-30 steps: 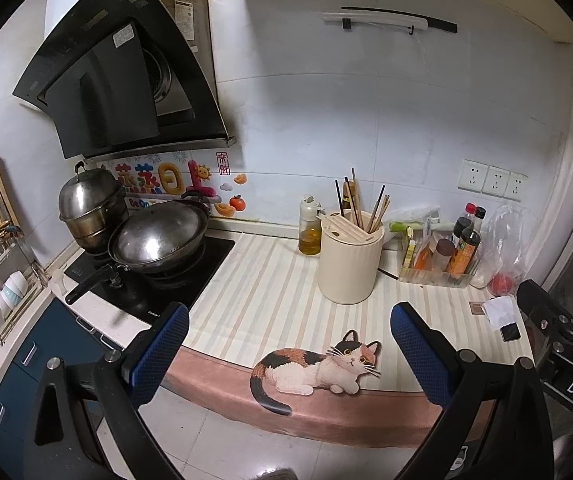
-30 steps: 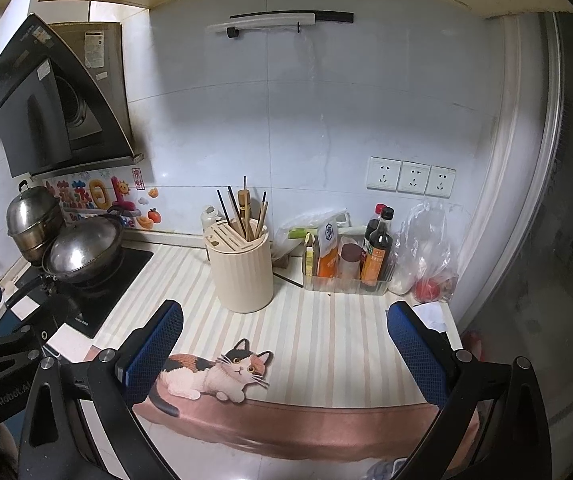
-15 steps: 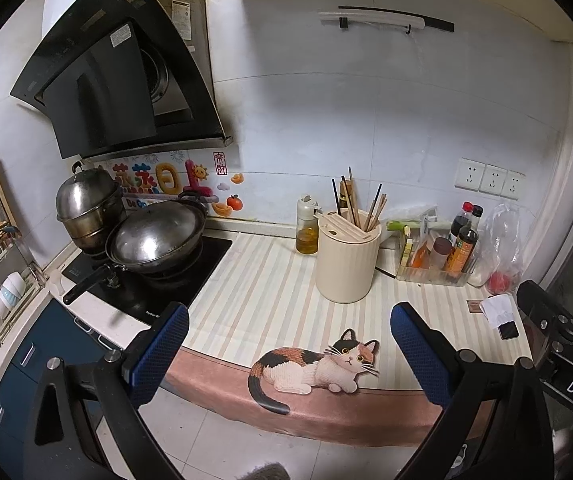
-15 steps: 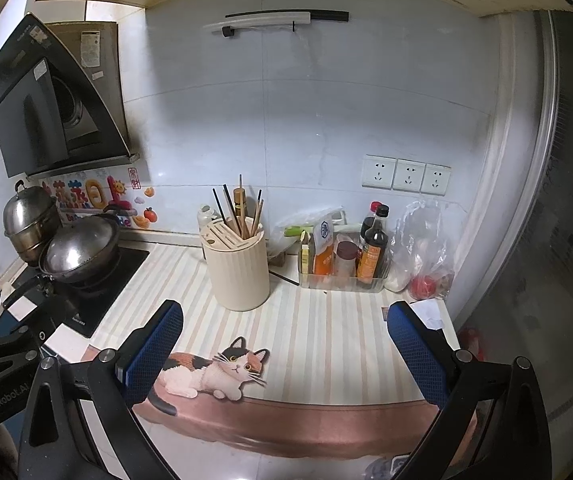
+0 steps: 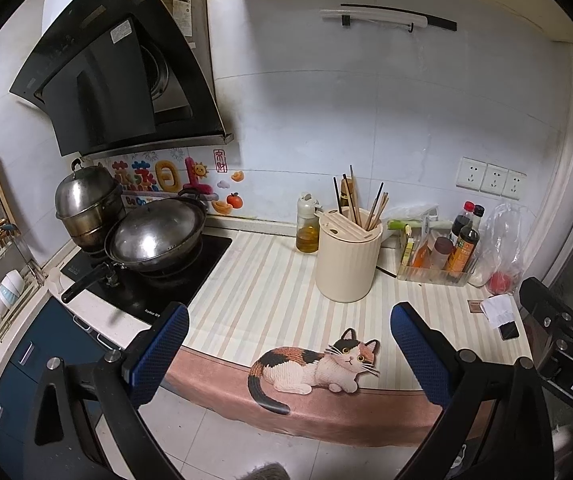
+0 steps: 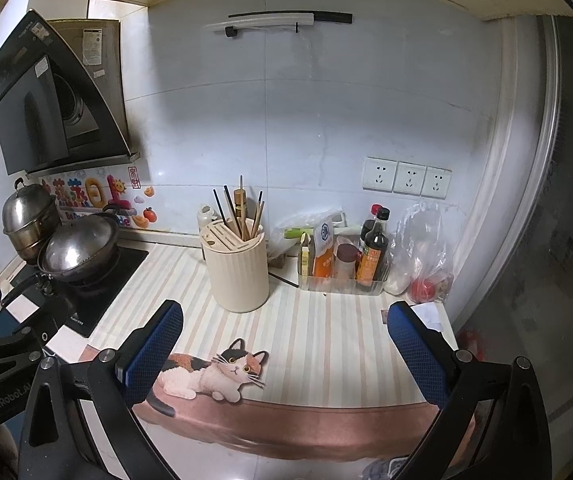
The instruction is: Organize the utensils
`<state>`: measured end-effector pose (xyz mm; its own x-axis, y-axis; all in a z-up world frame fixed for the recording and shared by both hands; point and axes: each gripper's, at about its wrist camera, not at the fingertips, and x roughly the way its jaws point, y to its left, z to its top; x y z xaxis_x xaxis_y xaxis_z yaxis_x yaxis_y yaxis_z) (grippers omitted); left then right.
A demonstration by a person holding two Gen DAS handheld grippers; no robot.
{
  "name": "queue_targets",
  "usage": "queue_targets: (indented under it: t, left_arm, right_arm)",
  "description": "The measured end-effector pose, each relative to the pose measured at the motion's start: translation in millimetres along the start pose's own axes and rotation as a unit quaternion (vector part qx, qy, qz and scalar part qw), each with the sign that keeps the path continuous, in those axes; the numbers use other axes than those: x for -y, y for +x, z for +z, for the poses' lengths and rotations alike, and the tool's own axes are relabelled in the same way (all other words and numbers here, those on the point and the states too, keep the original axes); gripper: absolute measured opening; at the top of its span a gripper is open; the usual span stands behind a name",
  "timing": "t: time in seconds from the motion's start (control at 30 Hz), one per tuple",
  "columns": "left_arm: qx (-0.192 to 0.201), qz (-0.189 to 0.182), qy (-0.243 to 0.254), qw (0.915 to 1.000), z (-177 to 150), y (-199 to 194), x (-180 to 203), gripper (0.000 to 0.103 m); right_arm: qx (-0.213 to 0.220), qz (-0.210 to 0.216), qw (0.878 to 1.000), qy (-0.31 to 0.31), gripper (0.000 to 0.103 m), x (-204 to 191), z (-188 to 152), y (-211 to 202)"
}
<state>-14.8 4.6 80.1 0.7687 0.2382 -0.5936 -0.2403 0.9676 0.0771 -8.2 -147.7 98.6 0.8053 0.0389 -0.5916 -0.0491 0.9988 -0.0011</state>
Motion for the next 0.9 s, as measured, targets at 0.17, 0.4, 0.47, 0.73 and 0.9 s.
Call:
queue_targets:
  t: [0.17, 0.4, 0.47, 0.73, 0.9]
  left_arm:
    - [-0.001, -0.001, -0.001, 1.0, -1, 1, -1, 0.103]
    - [-0.004, -0.001, -0.001, 1.0, -4, 5, -1, 0.103]
    - [-0.004, 0.001, -0.001, 1.0, -4, 6, 0, 0.103]
    - [-0.004, 0.0, -0.001, 1.0, -4, 9, 0, 0.103]
    - [-0.002, -0.004, -0.002, 1.0, -4, 10, 1, 0.103]
  right_arm:
    - [0.0, -0.001, 1.0, -0.002, 0.103, -1, 0, 0]
    - [0.0, -0.002, 1.0, -0.002, 0.103, -2, 1, 0]
    - [0.0, -0.001, 1.0, -0.002, 0.103, -2, 1, 0]
    - [0.0, -0.003, 1.0, -0.002, 0.103, -3, 1, 2]
    - [0.0, -0.002, 1.0, -0.002, 0.103, -3, 2, 2]
